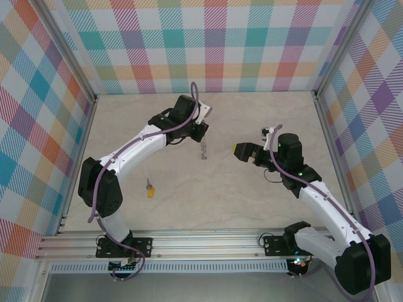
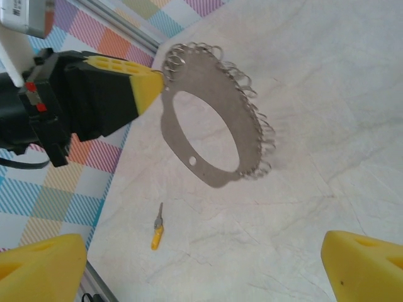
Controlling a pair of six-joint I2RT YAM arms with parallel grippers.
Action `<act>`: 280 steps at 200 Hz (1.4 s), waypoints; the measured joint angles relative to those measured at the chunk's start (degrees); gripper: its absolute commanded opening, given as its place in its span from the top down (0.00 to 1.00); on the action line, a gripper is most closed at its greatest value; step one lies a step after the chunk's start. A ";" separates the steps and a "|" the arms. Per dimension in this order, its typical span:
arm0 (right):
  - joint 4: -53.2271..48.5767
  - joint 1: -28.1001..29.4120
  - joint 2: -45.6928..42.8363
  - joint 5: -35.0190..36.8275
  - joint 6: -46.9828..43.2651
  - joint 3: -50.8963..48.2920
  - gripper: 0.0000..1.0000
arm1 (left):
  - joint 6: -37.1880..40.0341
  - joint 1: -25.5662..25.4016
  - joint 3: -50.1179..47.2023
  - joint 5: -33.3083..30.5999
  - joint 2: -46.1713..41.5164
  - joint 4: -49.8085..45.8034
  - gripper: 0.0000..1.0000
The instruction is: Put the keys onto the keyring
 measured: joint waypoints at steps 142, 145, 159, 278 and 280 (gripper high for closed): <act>-0.83 0.00 -0.55 0.92 -0.48 -4.07 0.02 | 10.67 -8.07 16.65 -19.08 18.38 -15.52 1.00; -0.98 0.00 -0.68 0.98 -0.52 -4.09 0.02 | 10.67 -8.31 16.92 -19.04 19.06 -15.76 1.00; -1.99 0.00 -1.81 1.22 -0.79 -4.15 0.02 | 10.60 -9.27 17.77 -17.94 22.03 -16.50 1.00; -7.30 0.00 -7.02 2.38 -2.21 -5.01 0.01 | 4.48 -10.01 16.50 -1.40 28.09 -14.62 0.97; -7.32 0.00 -7.02 2.40 -2.21 -5.01 0.01 | 4.33 -10.01 16.41 -1.20 28.17 -14.53 0.97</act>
